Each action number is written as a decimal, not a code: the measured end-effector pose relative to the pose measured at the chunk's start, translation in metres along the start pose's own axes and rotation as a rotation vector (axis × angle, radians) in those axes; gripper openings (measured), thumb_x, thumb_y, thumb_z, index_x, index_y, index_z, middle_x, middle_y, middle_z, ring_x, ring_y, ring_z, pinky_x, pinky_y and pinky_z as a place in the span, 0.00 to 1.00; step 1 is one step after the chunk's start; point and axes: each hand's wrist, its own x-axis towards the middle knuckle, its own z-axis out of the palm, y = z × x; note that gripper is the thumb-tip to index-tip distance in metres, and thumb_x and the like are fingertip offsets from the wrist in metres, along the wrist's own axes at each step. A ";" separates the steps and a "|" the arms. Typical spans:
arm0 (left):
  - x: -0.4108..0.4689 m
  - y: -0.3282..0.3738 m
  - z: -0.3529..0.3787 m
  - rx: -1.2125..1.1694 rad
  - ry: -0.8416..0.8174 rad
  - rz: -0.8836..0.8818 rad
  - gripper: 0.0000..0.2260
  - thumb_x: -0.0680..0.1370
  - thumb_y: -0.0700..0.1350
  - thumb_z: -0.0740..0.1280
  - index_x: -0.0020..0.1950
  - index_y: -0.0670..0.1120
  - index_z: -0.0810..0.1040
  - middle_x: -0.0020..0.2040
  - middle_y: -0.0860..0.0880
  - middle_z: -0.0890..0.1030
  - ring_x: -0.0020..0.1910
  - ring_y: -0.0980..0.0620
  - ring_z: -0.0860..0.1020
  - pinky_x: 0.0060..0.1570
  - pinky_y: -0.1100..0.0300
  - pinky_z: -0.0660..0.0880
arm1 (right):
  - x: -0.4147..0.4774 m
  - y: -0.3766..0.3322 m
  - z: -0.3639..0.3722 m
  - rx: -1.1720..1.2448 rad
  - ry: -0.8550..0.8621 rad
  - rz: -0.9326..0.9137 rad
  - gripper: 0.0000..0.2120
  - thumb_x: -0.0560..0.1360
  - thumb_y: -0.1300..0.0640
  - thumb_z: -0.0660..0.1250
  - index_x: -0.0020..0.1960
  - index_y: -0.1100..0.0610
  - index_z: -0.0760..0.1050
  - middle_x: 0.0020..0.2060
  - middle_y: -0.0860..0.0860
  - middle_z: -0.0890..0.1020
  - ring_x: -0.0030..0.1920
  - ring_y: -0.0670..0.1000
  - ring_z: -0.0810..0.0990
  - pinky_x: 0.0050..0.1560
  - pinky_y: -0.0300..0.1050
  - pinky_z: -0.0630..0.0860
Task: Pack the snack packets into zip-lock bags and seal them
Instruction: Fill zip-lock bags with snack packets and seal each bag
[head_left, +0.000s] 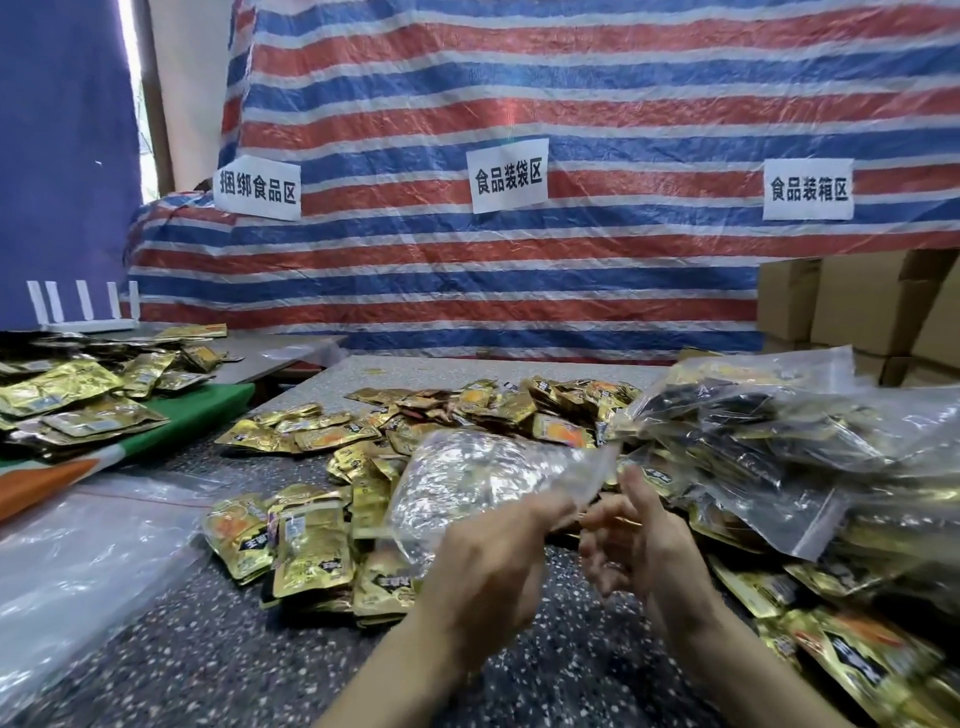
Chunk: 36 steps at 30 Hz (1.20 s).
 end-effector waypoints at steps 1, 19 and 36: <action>-0.004 0.000 0.004 -0.034 -0.015 0.055 0.20 0.72 0.29 0.67 0.60 0.44 0.71 0.41 0.47 0.83 0.35 0.63 0.70 0.38 0.73 0.71 | 0.001 -0.002 -0.001 0.000 -0.025 0.023 0.28 0.75 0.32 0.64 0.38 0.57 0.81 0.31 0.56 0.80 0.28 0.52 0.75 0.27 0.42 0.70; -0.020 0.007 -0.010 -0.583 -0.143 -0.618 0.16 0.76 0.60 0.66 0.40 0.49 0.77 0.31 0.48 0.80 0.29 0.50 0.77 0.31 0.52 0.75 | -0.012 -0.012 -0.001 -0.189 -0.156 0.104 0.09 0.63 0.53 0.78 0.33 0.57 0.82 0.32 0.55 0.81 0.30 0.48 0.77 0.29 0.38 0.73; -0.020 0.002 -0.012 -0.973 -0.286 -0.886 0.20 0.71 0.66 0.68 0.35 0.50 0.80 0.30 0.50 0.77 0.26 0.53 0.70 0.28 0.65 0.68 | -0.015 -0.014 0.002 -0.212 -0.344 0.167 0.25 0.72 0.45 0.73 0.48 0.69 0.79 0.38 0.56 0.80 0.35 0.51 0.75 0.35 0.39 0.70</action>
